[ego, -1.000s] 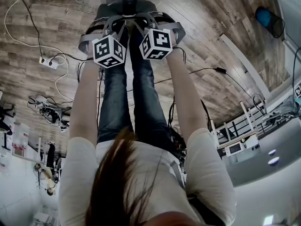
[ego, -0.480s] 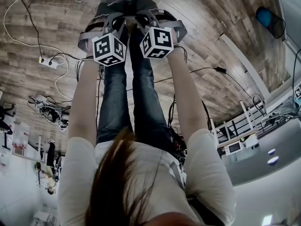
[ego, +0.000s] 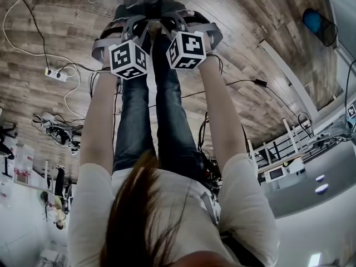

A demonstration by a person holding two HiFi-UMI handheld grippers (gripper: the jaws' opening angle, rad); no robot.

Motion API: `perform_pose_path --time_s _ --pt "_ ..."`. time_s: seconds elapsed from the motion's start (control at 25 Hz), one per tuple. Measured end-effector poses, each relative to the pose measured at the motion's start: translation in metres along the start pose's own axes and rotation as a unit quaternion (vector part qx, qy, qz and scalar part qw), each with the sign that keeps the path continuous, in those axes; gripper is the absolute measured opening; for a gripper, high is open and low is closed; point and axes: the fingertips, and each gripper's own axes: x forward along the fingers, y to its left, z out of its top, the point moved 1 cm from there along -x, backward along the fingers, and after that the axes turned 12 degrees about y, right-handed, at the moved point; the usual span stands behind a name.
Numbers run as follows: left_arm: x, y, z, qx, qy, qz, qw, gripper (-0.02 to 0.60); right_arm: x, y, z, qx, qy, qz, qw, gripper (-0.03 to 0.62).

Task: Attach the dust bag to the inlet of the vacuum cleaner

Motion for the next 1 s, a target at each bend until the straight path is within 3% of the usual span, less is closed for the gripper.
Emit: perform_pose_path --time_s 0.36,0.48,0.68,0.76,0.84,1.0 --pt "0.005 0.004 -0.002 -0.066 -0.008 -0.001 0.9978 0.044 -0.001 -0.012 0.003 -0.069 0.029 -0.001 0.997 0.032" --pt "0.004 0.009 -0.001 -0.073 -0.007 -0.008 0.9973 0.046 -0.001 -0.013 0.003 -0.026 0.017 -0.009 0.999 0.032" --pt "0.004 0.020 0.011 -0.037 0.007 -0.005 0.9993 0.055 -0.002 -0.016 -0.007 0.083 -0.015 -0.015 0.996 0.035" --pt "0.003 0.022 0.015 -0.032 0.012 0.001 0.9994 0.058 -0.002 -0.017 -0.009 0.103 -0.020 -0.019 0.994 0.035" --pt "0.003 0.022 0.015 -0.037 0.010 0.011 0.9992 0.058 -0.001 -0.018 -0.009 0.095 -0.016 -0.021 0.995 0.035" --pt "0.003 0.021 0.010 -0.072 0.000 0.030 0.9969 0.057 0.001 -0.022 -0.006 0.029 0.004 -0.016 0.999 0.035"
